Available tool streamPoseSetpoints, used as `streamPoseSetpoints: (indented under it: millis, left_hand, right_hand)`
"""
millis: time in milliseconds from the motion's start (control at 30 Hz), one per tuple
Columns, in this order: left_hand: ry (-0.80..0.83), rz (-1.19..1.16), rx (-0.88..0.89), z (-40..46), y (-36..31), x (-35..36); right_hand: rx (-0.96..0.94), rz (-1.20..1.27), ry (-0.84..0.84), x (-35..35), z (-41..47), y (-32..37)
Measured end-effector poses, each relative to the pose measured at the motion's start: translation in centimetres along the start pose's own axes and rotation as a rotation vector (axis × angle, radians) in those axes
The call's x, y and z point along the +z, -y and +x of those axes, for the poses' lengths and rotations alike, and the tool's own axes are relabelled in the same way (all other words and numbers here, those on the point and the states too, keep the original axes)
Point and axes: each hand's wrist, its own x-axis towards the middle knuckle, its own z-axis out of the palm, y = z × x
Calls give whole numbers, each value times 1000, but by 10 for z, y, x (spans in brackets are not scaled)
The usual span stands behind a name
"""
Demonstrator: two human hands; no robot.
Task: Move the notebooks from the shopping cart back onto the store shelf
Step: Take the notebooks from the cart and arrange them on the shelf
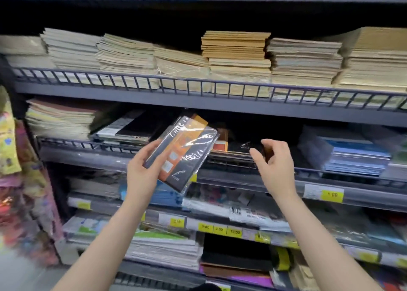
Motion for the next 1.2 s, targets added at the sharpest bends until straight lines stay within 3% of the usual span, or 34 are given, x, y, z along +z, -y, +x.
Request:
streamPoseSetpoints:
  millis: [167, 333, 433, 533, 633, 800, 867, 1000, 1200]
  left_hand:
    - [44, -55, -63, -20, 3, 10]
    - [64, -191, -88, -41, -7, 46]
    - [113, -167, -26, -60, -8, 74]
    - [283, -129, 40, -77, -5, 99]
    - [403, 31, 136, -74, 0, 114]
    - [269, 424, 738, -34, -4, 121]
    - [247, 671, 885, -10, 3, 125]
    - [437, 976, 856, 13, 18, 129]
    - [335, 922, 906, 14, 28, 134]
  right_hand:
    - [-113, 83, 199, 20, -49, 18]
    - [63, 482, 413, 13, -78, 40]
    - [125, 643, 331, 2, -85, 40]
    - [220, 739, 204, -18, -82, 28]
    - [335, 720, 101, -44, -78, 10]
    - [440, 659, -64, -84, -67, -21]
    - [459, 627, -91, -90, -57, -33]
    - [472, 562, -89, -88, -31, -42]
    - [485, 461, -28, -65, 9, -46]
